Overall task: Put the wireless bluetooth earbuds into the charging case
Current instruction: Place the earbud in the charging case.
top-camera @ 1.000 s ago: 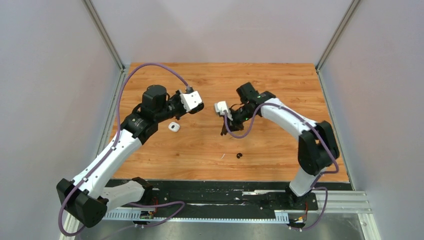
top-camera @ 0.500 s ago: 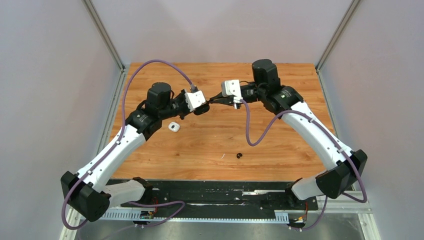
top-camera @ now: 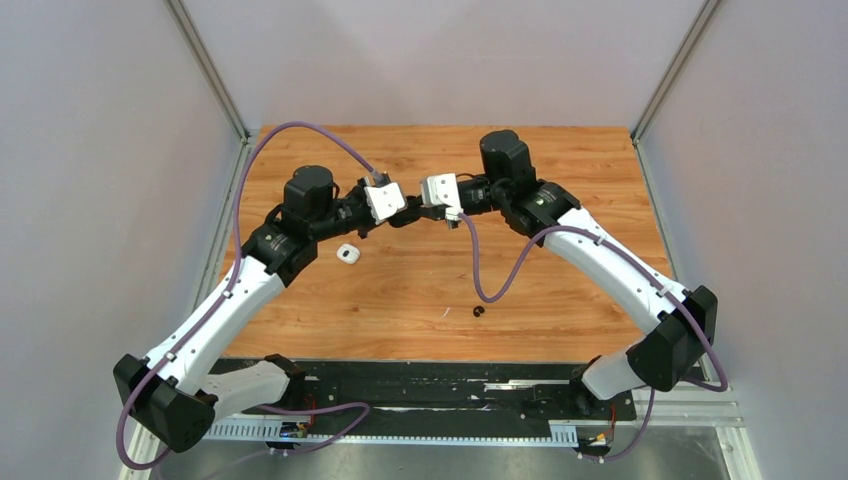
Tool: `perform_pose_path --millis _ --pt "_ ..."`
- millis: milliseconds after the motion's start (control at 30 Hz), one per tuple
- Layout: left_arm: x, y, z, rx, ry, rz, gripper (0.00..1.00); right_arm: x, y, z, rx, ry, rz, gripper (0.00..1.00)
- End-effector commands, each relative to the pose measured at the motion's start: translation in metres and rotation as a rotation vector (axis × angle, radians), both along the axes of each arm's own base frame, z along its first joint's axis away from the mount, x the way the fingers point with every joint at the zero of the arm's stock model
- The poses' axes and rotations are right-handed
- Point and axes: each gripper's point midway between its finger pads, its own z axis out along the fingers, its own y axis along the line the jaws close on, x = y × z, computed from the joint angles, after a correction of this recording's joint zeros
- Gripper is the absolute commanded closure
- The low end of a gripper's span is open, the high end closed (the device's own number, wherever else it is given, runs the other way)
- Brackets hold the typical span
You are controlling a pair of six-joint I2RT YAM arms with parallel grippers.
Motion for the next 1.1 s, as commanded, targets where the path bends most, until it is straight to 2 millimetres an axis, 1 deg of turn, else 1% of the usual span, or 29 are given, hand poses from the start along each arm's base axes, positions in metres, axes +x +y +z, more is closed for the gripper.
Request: perform_pose_path --millis 0,433,533,700,933,1067 --pt "-0.006 -0.005 0.026 -0.061 -0.046 -0.029 1.00 0.001 0.009 0.006 0.034 -0.038 0.006 1.00" --pt "-0.007 -0.005 0.036 -0.086 -0.048 -0.021 1.00 0.002 0.012 -0.014 -0.008 -0.036 0.011 1.00" --pt "-0.007 -0.005 0.037 -0.088 -0.049 -0.020 1.00 0.002 0.014 -0.014 -0.009 -0.042 0.009 1.00" --pt "-0.007 -0.006 0.038 -0.095 -0.048 -0.023 1.00 0.003 0.017 -0.019 -0.022 -0.053 0.002 1.00" --pt "-0.007 -0.006 0.042 -0.100 -0.055 -0.021 1.00 0.006 0.016 -0.024 -0.048 -0.079 -0.015 1.00" --pt "-0.007 -0.006 0.040 -0.093 -0.056 -0.024 1.00 0.007 0.016 -0.024 -0.063 -0.100 -0.027 1.00"
